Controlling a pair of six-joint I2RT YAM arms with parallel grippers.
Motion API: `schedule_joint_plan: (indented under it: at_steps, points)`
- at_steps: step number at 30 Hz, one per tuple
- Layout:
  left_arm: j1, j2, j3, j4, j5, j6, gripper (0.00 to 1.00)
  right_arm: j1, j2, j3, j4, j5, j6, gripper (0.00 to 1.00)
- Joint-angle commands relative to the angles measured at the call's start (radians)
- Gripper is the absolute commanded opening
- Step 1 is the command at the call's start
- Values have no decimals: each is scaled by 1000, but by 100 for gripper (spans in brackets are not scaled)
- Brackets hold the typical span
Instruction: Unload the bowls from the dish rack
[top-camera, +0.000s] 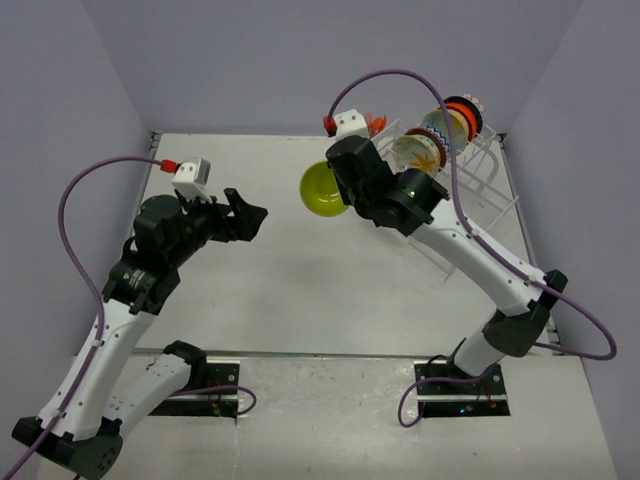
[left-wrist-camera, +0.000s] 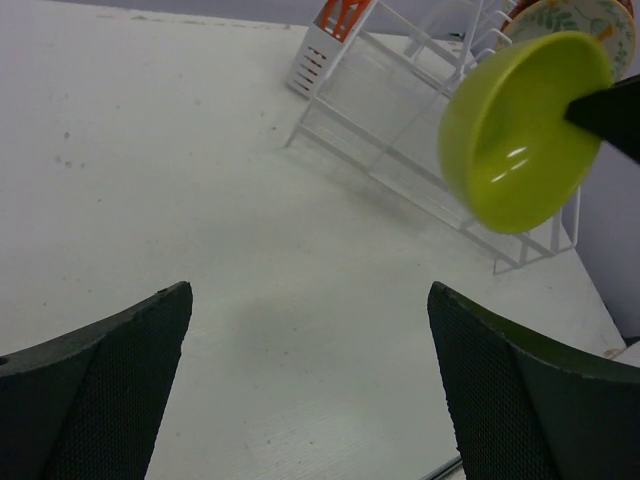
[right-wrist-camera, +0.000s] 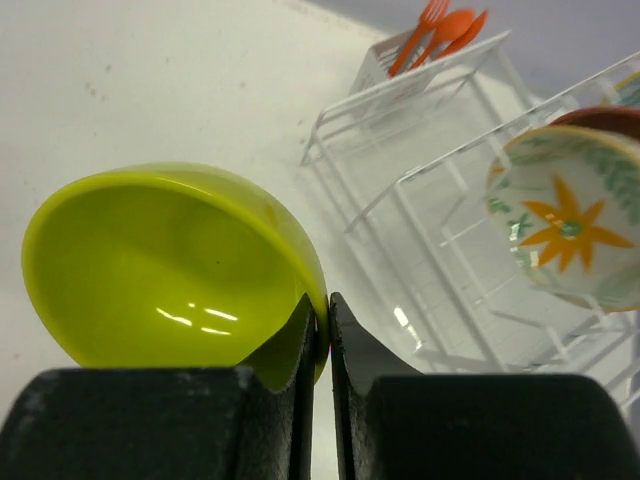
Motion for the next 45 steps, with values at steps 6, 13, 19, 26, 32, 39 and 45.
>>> schedule_joint_plan:
  at_steps: [6, 13, 19, 26, 32, 39, 45]
  points:
    - [-29, 133, 94, 80, 94, -17, 98, 17, 107, 13, -63, -150, 222, 0]
    - [-174, 320, 129, 38, -136, -26, 85, 65, 164, 64, -121, -103, 291, 0]
    - [-259, 402, 147, -12, -316, -54, 38, 65, 124, 6, -55, -150, 299, 0]
    - [-263, 413, 160, -32, -440, -98, 0, 54, 107, -62, -11, -178, 305, 12]
    - [-135, 500, 147, -20, -430, -169, 0, -6, 39, -163, -8, -185, 356, 99]
    - [249, 822, 242, 44, -261, -249, 0, -7, -251, -370, 83, -247, 308, 99]
    - [367, 1094, 368, 61, -170, -278, 0, -9, -495, -522, 81, -271, 275, 99]
